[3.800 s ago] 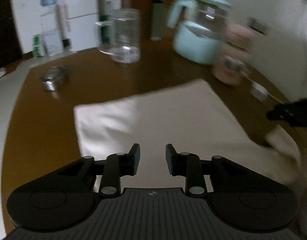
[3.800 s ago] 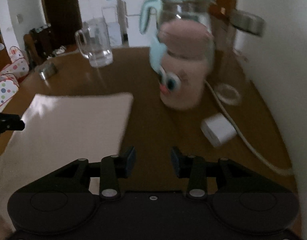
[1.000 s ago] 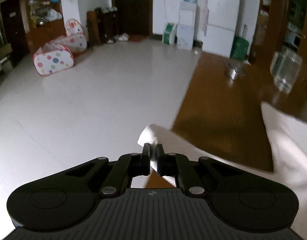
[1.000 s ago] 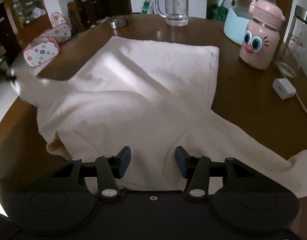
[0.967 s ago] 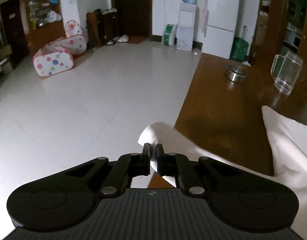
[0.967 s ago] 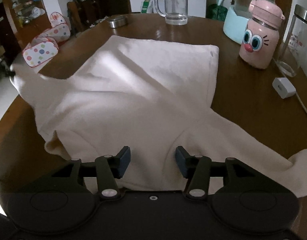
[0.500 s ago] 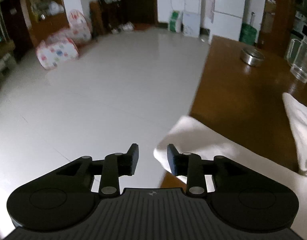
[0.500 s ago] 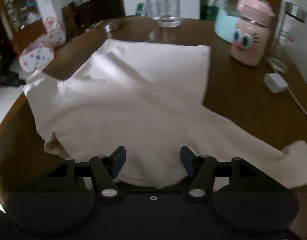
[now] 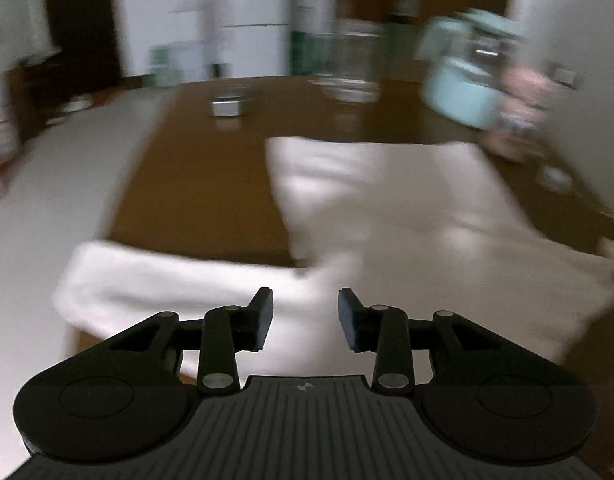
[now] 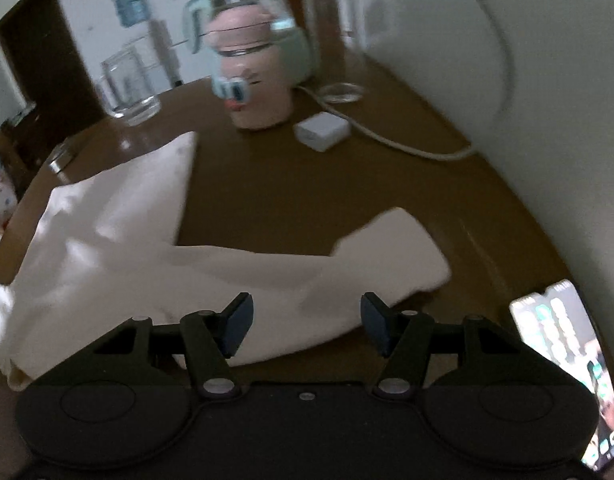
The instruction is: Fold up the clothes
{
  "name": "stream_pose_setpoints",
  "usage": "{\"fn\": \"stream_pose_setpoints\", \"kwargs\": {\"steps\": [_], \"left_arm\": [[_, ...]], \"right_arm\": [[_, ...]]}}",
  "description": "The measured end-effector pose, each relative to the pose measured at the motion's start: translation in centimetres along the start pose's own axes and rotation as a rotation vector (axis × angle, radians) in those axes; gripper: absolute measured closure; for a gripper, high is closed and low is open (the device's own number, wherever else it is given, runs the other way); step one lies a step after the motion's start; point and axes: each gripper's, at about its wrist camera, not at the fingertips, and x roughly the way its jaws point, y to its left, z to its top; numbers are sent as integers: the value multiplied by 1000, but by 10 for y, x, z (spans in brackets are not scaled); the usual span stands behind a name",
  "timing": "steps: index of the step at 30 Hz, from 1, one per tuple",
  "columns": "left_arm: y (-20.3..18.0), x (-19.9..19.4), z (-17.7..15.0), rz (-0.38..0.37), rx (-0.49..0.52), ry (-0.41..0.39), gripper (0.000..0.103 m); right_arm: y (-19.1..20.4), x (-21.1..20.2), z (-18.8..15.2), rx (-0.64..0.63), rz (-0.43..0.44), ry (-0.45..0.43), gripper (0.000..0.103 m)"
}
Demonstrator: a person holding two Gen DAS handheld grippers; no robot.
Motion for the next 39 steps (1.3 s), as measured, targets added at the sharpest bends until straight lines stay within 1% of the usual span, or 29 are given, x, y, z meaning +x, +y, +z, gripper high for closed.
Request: {"fn": "stream_pose_setpoints", "kwargs": {"steps": [1,3,5,7,10,13,15,18,20,22,23,25,28,31,35,37,39], "left_arm": [[-14,2,2,-41,25,-1,62],[-36,9,3,-98,80,4,62],[-57,14,4,-141,134,9,61],[-79,21,2,-190,195,20,61],[-103,23,-4,-236,269,35,60],[-117,24,-10,-252,318,46,59],[-119,30,-10,-257,326,55,59],[-124,36,-9,-276,343,64,56],[-128,36,-10,-287,359,68,55],[-133,38,-12,-300,383,75,54],[-135,39,-14,-306,392,80,54],[-137,42,-16,-309,398,88,54],[-136,46,-19,-322,393,107,51],[-131,47,-21,-324,374,119,50],[-122,42,-22,-325,342,115,48],[-113,35,-20,-314,317,97,48],[-100,26,-17,-301,284,73,46]], "right_arm": [[-6,0,-1,22,-4,4,39],[-16,1,-3,64,-9,11,39],[-24,3,-6,104,-9,18,39],[-31,6,-7,147,-1,14,42],[-38,10,-6,189,8,11,43],[-45,15,-4,241,24,1,46],[-47,17,-3,262,26,-10,47],[-47,20,-1,278,34,-21,55],[-47,23,1,284,36,-28,65],[-48,27,2,299,48,-30,87],[-48,29,2,306,55,-32,90],[-47,29,2,316,66,-39,96],[-42,18,9,311,95,-90,97],[-32,1,22,282,144,-145,97],[-7,-17,41,205,234,-200,97],[13,-20,53,161,300,-208,97],[30,-19,59,107,339,-206,97]]}}
